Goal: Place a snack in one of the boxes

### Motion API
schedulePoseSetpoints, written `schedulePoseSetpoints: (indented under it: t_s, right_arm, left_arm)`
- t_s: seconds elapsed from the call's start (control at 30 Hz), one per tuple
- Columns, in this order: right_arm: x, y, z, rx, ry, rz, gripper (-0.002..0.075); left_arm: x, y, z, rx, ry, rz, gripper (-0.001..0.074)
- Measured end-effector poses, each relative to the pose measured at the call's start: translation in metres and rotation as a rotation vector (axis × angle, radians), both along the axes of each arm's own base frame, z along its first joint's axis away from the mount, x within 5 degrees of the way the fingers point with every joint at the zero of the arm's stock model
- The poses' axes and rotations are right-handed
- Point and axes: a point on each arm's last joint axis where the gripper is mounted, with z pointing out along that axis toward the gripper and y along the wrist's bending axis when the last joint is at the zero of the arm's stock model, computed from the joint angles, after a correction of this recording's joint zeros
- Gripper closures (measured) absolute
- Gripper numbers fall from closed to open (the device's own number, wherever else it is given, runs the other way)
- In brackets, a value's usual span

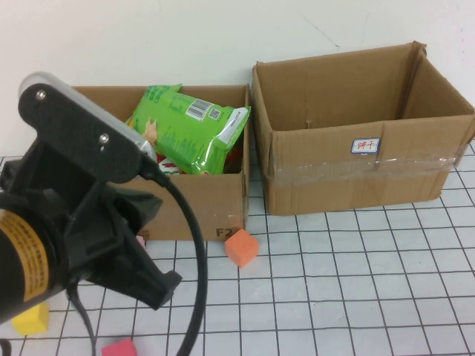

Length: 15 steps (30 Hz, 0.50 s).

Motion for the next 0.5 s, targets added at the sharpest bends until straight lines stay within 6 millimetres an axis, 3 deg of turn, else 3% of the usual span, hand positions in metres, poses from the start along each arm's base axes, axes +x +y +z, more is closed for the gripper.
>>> schedulePoseSetpoints:
  t_s: [0.2, 0.3, 0.4, 0.5]
  right_arm:
    - [0.000, 0.000, 0.000, 0.000, 0.000, 0.000, 0.0725]
    - [0.000, 0.000, 0.000, 0.000, 0.000, 0.000, 0.0725]
    - [0.000, 0.000, 0.000, 0.000, 0.000, 0.000, 0.0725]
    - [0.000, 0.000, 0.000, 0.000, 0.000, 0.000, 0.0725]
  left_arm:
    - [-0.005, 0.005, -0.006, -0.012, 0.057, 0.016, 0.0736]
    - [-0.010, 0.015, -0.002, -0.125, 0.033, 0.004, 0.0736]
    - [-0.014, 0.037, 0.001, -0.275, -0.051, 0.032, 0.0736]
    - [-0.024, 0.063, -0.008, -0.406, -0.158, 0.075, 0.0736]
